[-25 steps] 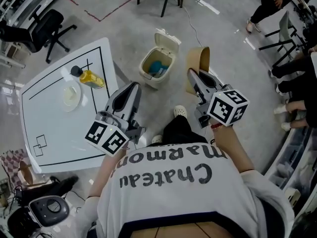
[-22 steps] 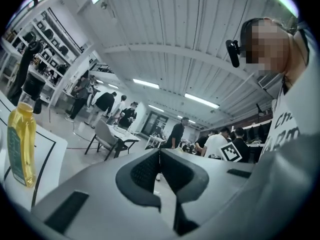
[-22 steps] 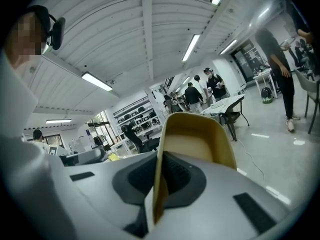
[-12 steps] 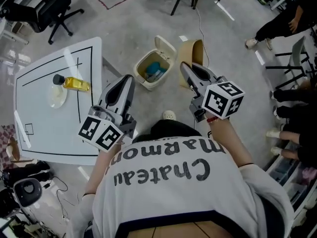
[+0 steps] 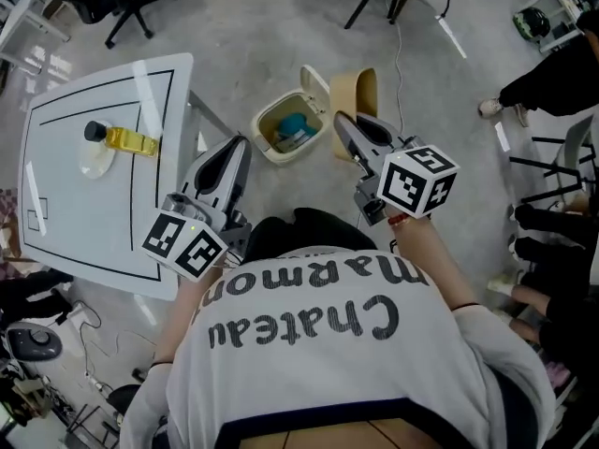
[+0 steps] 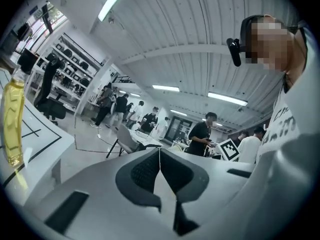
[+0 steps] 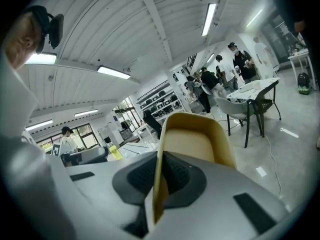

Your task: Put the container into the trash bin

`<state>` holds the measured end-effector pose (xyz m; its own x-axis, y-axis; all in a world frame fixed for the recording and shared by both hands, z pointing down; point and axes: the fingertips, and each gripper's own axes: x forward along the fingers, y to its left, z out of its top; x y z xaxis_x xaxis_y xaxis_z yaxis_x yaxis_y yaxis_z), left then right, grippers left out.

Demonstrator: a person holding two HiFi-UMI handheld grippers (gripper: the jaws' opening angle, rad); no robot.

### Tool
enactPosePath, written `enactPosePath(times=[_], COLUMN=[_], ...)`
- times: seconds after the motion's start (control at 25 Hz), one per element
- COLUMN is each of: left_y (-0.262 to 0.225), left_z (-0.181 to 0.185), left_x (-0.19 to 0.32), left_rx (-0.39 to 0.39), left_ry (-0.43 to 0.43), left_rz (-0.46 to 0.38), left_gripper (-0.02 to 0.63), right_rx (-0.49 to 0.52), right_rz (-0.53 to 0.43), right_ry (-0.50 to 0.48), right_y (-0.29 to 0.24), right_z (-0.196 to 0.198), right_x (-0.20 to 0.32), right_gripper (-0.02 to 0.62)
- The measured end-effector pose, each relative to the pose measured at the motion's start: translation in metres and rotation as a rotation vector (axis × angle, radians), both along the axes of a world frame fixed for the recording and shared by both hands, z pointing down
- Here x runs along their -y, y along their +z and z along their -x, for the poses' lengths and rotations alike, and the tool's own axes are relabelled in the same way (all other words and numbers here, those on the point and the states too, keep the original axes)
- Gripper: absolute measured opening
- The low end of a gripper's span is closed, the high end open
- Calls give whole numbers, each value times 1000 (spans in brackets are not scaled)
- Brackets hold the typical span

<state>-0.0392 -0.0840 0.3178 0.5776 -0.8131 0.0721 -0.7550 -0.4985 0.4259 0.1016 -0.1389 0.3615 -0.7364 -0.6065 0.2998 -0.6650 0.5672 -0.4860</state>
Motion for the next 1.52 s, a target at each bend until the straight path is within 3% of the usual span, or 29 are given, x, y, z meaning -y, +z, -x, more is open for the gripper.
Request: enactPosePath(times=[0.32, 0.64, 0.88, 1.2, 1.52], left_y=[33, 84, 140, 246, 333], left_z=[6, 5, 3, 20, 12], left_x=[21, 71, 119, 159, 151], left_rx=[-14, -52, 17, 35, 42], left_ry=[-58, -30, 13, 11, 30], left_rz=[60, 147, 258, 443, 575], left_gripper=[26, 26, 26, 26, 26], right_rx=[-59, -95, -111, -161, -203], right_rz=[67, 139, 203, 376, 568], right_ry=[-60, -120, -204, -244, -311], right_y=[48, 94, 137, 246, 340], right_z=[14, 44, 75, 113, 130], right_x=[20, 60, 104, 142, 131], right_gripper=[30, 29, 29, 29, 29])
